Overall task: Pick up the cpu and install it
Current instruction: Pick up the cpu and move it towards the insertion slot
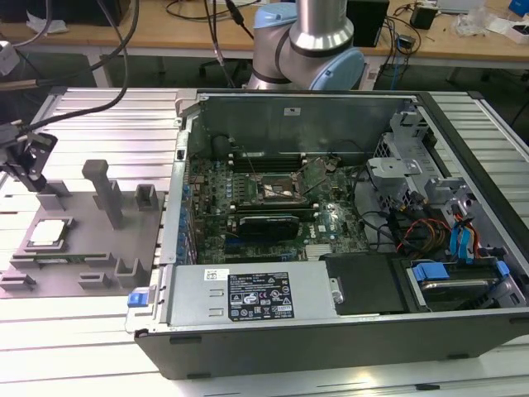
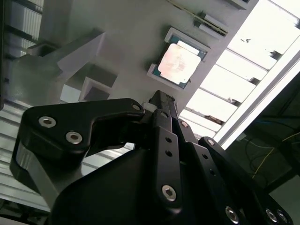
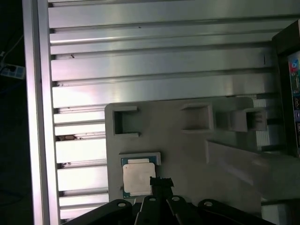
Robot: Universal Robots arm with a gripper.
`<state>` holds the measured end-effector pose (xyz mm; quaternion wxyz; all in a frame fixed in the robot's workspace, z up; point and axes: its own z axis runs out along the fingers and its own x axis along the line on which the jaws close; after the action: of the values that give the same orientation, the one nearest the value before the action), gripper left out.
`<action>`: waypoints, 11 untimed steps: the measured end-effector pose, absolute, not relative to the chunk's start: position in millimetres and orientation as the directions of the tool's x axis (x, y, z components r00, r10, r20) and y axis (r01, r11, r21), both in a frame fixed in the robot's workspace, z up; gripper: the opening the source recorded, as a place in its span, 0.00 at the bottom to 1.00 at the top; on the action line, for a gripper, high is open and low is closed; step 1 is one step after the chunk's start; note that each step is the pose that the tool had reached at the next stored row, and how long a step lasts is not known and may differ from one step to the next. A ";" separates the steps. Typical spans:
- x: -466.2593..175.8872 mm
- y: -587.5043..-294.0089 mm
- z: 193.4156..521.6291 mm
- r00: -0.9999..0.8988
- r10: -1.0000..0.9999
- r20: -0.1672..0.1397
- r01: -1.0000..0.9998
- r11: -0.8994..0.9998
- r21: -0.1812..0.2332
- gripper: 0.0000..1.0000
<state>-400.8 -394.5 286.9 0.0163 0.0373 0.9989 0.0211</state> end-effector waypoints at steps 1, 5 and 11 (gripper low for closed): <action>-402.0 -394.5 284.1 -0.997 0.075 -0.031 0.074 0.996 0.043 0.11; -404.9 -396.3 275.1 -0.997 0.075 -0.031 0.074 0.996 0.043 0.11; -409.6 -400.0 261.6 -0.997 0.075 -0.031 0.074 0.996 0.043 0.11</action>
<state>-409.6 -400.0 261.6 0.0163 0.0372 0.9990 0.0211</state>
